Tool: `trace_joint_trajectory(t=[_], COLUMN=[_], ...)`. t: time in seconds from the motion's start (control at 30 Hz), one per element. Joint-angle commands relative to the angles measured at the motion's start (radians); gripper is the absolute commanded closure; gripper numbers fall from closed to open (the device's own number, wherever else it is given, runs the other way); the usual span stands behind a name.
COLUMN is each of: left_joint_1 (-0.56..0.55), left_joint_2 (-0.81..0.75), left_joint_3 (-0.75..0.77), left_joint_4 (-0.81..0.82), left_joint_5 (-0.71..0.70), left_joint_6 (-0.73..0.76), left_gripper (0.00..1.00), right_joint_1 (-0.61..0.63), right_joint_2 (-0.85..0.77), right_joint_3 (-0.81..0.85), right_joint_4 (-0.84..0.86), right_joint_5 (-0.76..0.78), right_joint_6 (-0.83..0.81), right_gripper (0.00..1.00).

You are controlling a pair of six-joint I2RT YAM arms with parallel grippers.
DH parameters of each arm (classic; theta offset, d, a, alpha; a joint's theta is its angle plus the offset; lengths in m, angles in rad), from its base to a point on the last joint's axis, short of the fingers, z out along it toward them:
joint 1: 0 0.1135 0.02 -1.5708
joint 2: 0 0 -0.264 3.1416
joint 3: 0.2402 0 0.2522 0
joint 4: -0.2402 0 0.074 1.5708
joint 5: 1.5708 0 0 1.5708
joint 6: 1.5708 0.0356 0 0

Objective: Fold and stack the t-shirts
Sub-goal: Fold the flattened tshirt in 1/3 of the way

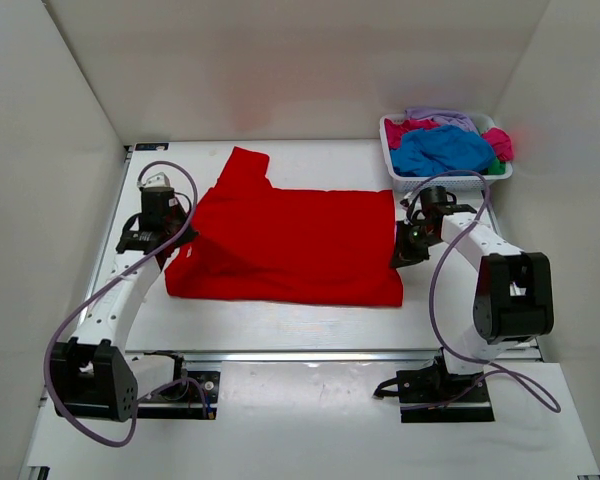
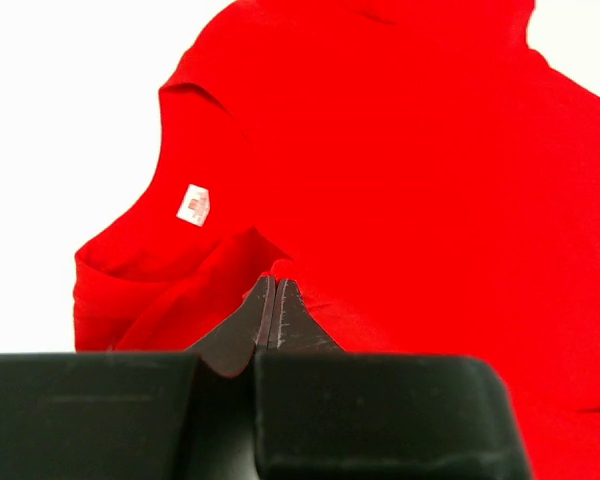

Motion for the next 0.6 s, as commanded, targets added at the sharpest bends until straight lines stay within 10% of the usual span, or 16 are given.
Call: trace_joint_trajectory(t=[0.0, 0.43, 0.57], left_joint_1=[0.008, 0.028, 0.054], left_joint_2=[0.008, 0.046, 0.042], left_joint_3=[-0.006, -0.045, -0.048], left_joint_4=[0.045, 0.094, 0.083], left_joint_5=[-0.043, -0.109, -0.127], left_joint_6=[0.01, -0.022, -0.026], left_gripper=[1.0, 0.99, 0.74], right_joint_1=[-0.007, -0.006, 0.008], right_joint_2=[0.022, 0.058, 0.046], right_joint_3=[0.035, 0.017, 0.029], right_joint_4=[0.03, 0.085, 0.081], right_joint_5=[0.015, 0.074, 0.122], right_joint_6=[-0.027, -0.023, -0.013], right_gripper=[1.0, 0.97, 0.77])
